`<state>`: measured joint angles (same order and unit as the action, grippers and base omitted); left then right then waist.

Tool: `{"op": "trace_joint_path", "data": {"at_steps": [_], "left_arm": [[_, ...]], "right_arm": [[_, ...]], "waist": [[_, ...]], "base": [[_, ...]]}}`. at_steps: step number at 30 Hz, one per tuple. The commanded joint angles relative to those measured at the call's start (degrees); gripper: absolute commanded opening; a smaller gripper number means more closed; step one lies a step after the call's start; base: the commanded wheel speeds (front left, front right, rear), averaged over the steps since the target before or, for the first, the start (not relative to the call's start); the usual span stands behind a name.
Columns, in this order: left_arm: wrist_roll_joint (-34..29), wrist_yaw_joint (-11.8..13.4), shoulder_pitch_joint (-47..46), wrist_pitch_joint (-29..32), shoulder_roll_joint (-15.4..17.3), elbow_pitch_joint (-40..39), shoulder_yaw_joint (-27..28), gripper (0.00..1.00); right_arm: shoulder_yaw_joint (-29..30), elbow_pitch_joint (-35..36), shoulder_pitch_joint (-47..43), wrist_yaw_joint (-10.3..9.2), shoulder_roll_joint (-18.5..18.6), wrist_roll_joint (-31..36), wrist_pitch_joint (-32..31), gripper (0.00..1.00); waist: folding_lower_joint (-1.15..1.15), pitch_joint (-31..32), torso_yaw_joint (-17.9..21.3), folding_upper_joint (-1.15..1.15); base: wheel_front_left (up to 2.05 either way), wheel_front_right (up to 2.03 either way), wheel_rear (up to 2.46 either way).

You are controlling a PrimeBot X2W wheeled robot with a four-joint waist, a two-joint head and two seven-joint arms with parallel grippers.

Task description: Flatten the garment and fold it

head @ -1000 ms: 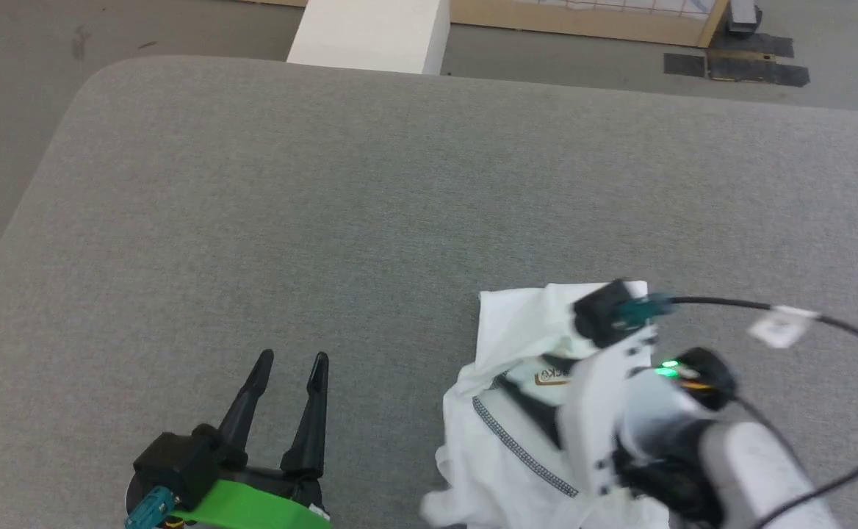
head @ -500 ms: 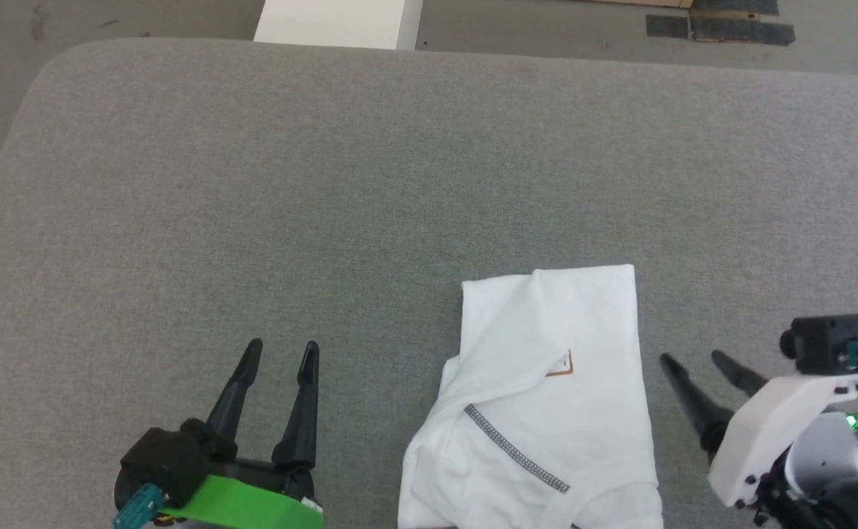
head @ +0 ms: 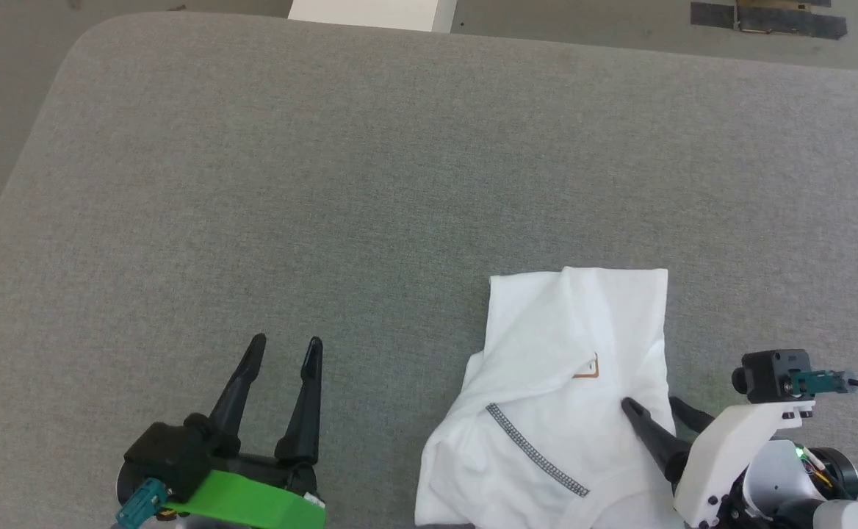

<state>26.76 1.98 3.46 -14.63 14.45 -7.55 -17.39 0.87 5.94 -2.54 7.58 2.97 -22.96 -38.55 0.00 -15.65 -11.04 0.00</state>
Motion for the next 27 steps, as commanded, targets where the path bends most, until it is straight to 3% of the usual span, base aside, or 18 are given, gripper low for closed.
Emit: {"op": "trace_joint_path", "data": {"at_steps": [1, 2, 10, 16, 19, 27], "left_arm": [[-0.1, -0.2, -0.9, 0.0, 0.2, 0.2, 0.1, 1.0], [-0.1, -0.2, -0.9, 0.0, 0.1, 0.2, 0.0, 1.0], [-0.2, 0.2, -1.0, -0.1, 0.3, 0.1, 0.1, 1.0], [-0.4, 0.5, -0.9, 0.3, 1.0, -0.7, 0.3, 1.0], [-0.7, 0.4, -1.4, 0.7, 1.8, -1.5, 0.3, 1.0], [-1.7, 0.3, -3.9, 2.0, 3.4, -3.5, 0.4, 1.0]], "right_arm": [[-0.5, -1.4, 0.0, -0.09, -0.1, -0.5, -0.2, 0.4], [-0.6, -2.1, 0.2, -0.09, -0.1, -0.6, 0.0, 0.0], [0.7, -4.8, 3.3, -0.09, -0.1, -0.5, 3.2, 0.0], [2.4, -2.7, 7.3, -0.09, 0.3, 6.1, 0.7, 0.0], [2.9, -0.1, 11.4, -0.09, 5.2, 10.5, -3.1, 0.0], [2.8, 2.6, 20.0, -0.09, 16.9, 9.4, -10.5, 0.0]], "waist": [[0.0, 0.0, -0.2, 0.0], [0.0, 0.1, -0.2, 0.0], [0.0, 1.3, 1.7, 0.0], [0.0, 0.8, 5.4, 0.0], [0.0, -0.3, 8.6, 0.0], [0.0, -4.5, 13.7, 0.0]], "base": [[0.0, 0.0, 0.0], [0.0, 0.0, 0.0], [0.0, 0.0, 0.0], [0.0, 0.0, 0.0], [0.0, 0.0, 0.0], [0.0, 0.0, 0.0]]}}
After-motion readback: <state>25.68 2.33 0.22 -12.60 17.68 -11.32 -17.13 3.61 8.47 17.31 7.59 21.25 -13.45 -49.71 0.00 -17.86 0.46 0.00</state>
